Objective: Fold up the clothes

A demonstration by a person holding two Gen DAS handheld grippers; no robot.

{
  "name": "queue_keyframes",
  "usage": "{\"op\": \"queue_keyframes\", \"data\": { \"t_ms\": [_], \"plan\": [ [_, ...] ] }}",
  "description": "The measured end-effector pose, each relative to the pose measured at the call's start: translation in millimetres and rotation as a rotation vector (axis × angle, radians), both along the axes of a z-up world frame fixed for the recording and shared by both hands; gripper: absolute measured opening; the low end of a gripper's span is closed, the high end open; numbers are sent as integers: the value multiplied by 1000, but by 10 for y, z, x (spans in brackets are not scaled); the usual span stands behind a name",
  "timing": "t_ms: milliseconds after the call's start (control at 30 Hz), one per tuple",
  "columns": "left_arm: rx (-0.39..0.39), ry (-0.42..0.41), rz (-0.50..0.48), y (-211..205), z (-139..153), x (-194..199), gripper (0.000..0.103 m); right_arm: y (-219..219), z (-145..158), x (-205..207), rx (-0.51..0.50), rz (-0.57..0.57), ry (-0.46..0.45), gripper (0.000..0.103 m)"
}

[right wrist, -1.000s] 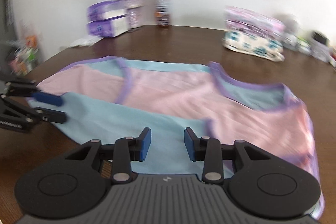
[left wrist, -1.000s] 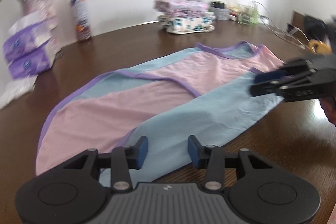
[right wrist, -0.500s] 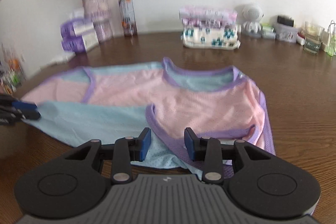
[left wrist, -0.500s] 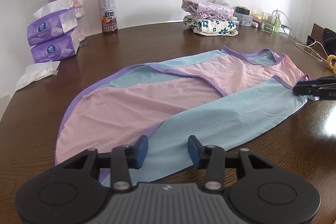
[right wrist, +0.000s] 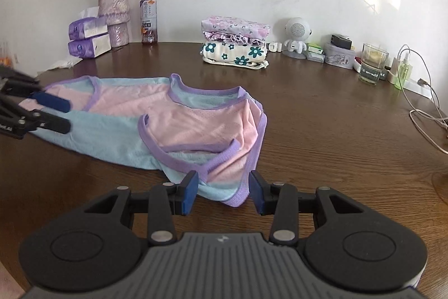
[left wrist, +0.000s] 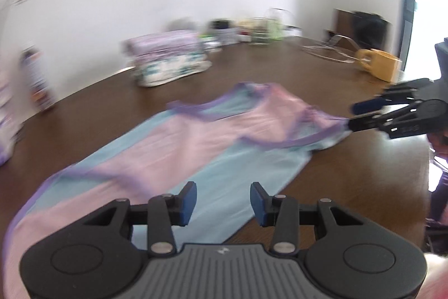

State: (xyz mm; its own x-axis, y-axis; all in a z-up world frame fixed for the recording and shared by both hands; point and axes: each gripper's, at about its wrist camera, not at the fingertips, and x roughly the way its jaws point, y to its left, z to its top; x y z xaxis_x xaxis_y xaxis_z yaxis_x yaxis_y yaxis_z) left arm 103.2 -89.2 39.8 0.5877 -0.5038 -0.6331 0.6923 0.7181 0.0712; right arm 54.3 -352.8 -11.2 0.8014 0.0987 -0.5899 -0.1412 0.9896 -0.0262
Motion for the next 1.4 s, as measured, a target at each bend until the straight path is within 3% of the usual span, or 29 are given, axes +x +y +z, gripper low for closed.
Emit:
{"op": "queue_keyframes", "data": {
  "t_ms": [267,467,533,567,733,933,1033,1200,1400],
  "plan": [
    [36,57,-230,-1125,-54,47,41,-262,-90,68,58,72,66,39],
    [74,124,-275,-1592,-137,214,40,-330,-127,136,43,140,76,35],
    [75,160,-290,-1631,-141,270,30,-338,-135,150,34,163,73,35],
    [76,180,-302,-1646,-145,289,7,-338,-138,155,28,176,71,35],
    [54,163,-324,-1613,-68,293,5,-277,-97,190,-28,239,25,35],
    [21,110,-295,-1588,96,399,5,-190,-17,358,-106,267,-49,35],
    [16,92,-222,-1599,81,526,6,-208,-19,522,-83,261,-21,22],
    [-23,108,-86,-1502,40,753,33,-301,-81,780,-6,175,28,22],
    [-70,109,-29,-1113,100,727,33,-393,-190,894,62,118,70,27]
  ]
}}
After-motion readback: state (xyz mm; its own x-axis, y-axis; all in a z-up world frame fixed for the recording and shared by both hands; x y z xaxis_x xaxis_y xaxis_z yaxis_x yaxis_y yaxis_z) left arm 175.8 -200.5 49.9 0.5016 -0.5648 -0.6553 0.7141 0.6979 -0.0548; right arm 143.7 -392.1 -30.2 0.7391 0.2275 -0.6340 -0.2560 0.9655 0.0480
